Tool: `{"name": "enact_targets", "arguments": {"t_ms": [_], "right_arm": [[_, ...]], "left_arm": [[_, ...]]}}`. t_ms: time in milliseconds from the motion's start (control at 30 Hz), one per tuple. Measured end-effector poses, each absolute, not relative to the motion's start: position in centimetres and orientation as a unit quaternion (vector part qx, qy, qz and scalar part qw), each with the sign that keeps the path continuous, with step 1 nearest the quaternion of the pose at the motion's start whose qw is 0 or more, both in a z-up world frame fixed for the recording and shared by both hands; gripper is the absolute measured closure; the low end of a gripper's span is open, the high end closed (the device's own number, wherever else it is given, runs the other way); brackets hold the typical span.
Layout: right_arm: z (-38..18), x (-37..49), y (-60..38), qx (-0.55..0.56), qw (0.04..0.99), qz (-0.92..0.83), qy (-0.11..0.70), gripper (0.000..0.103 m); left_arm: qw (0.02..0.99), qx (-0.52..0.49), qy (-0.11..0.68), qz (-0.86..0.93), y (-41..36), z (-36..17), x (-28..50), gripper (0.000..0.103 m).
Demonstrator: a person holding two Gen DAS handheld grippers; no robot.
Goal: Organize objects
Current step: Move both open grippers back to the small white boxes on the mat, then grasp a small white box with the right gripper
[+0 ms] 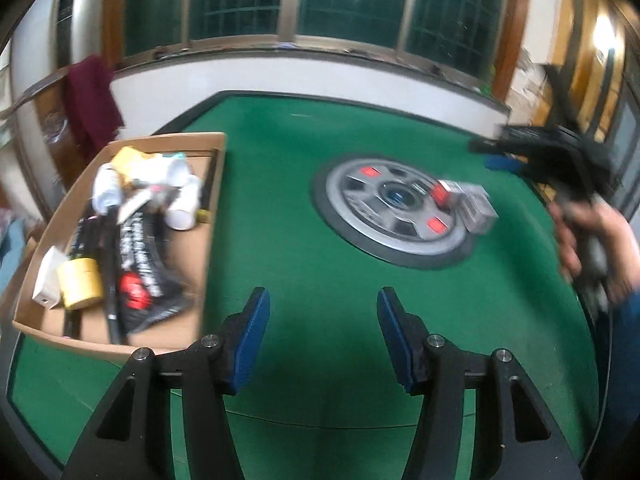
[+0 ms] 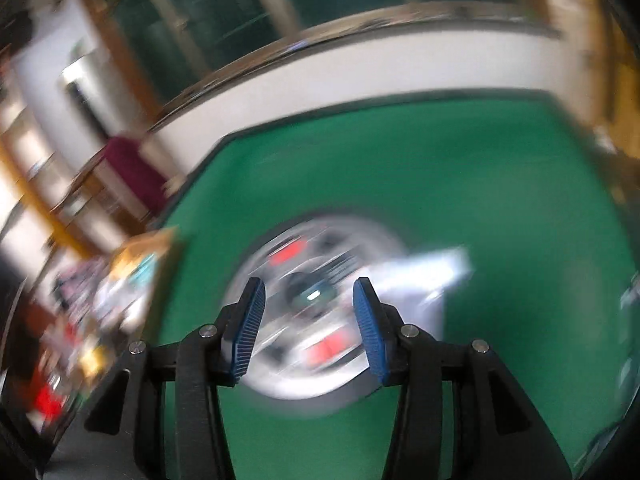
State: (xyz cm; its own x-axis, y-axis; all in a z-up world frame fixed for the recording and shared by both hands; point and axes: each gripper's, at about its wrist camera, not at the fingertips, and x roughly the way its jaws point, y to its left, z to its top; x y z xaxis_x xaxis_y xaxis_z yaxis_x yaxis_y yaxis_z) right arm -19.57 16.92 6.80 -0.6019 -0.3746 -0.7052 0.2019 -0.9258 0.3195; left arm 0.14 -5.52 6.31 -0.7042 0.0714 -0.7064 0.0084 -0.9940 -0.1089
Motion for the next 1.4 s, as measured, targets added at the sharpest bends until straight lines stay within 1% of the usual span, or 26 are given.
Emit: {"name": "enact_targets", "arguments": {"t_ms": [67, 167, 300, 367, 433, 533, 600, 800, 867, 1000, 1033, 1100, 1167, 1233, 1400], "right_arm": [[5.4, -22.7, 17.4, 0.442, 0.163, -0.876, -0.105, 0.059], [3.1, -26.0, 18.6, 0.464, 0.131, -0.866, -0.131, 0.059], [2.2, -25.5, 17.7, 0.478, 0.143, -0.857, -0.128, 0.059], [1.9, -24.2, 16.8, 0.494, 0.156, -0.843, -0.144, 0.059], [1.4, -22.5, 15.2, 0.518, 0.207, -0.809, -0.186, 0.059], [1.7, -19.4, 11.7, 0.535, 0.293, -0.764, -0.210, 0.059], [2.5, -17.4, 10.3, 0.526, 0.325, -0.755, -0.216, 0.058], [5.1, -12.6, 9.5, 0.472, 0.298, -0.813, -0.164, 0.057], [4.6, -11.5, 9.7, 0.468, 0.276, -0.827, -0.146, 0.055], [3.6, -11.0, 10.5, 0.464, 0.257, -0.838, -0.125, 0.055], [3.6, -11.1, 10.8, 0.463, 0.251, -0.843, -0.113, 0.055], [3.3, -10.4, 11.3, 0.467, 0.240, -0.847, -0.089, 0.052], [3.0, -9.2, 12.0, 0.465, 0.234, -0.851, -0.066, 0.051], [2.7, -8.7, 11.1, 0.466, 0.226, -0.855, -0.031, 0.048], [1.7, -7.9, 9.1, 0.466, 0.220, -0.856, 0.028, 0.048]], "left_arm": [[0.019, -0.385, -0.036, 0.922, -4.5, 6.3, 0.4, 0.053], [0.017, -0.386, -0.018, 0.922, -3.9, 6.3, 0.8, 0.053], [0.012, -0.389, -0.023, 0.921, -4.3, 6.0, 0.8, 0.053], [0.010, -0.395, -0.034, 0.918, -4.4, 5.6, 0.2, 0.053], [0.011, -0.401, -0.045, 0.915, -4.8, 5.2, 0.0, 0.053], [0.010, -0.407, -0.057, 0.912, -5.2, 4.8, 0.1, 0.053], [0.011, -0.410, -0.064, 0.910, -5.4, 4.7, 0.4, 0.053], [0.005, -0.425, -0.085, 0.901, -6.1, 4.0, 1.2, 0.053], [0.003, -0.427, -0.087, 0.900, -6.2, 3.8, 1.4, 0.053], [0.002, -0.428, -0.092, 0.899, -6.3, 3.3, 1.9, 0.053], [0.001, -0.429, -0.093, 0.899, -6.3, 3.0, 2.1, 0.053], [-0.004, -0.434, -0.094, 0.896, -6.6, 2.4, 2.0, 0.053], [0.002, -0.438, -0.115, 0.892, -7.2, 2.2, 2.0, 0.053], [0.004, -0.429, -0.129, 0.894, -7.7, 2.3, 2.1, 0.053], [0.015, -0.442, -0.120, 0.889, -7.2, 1.9, 1.7, 0.053]]}}
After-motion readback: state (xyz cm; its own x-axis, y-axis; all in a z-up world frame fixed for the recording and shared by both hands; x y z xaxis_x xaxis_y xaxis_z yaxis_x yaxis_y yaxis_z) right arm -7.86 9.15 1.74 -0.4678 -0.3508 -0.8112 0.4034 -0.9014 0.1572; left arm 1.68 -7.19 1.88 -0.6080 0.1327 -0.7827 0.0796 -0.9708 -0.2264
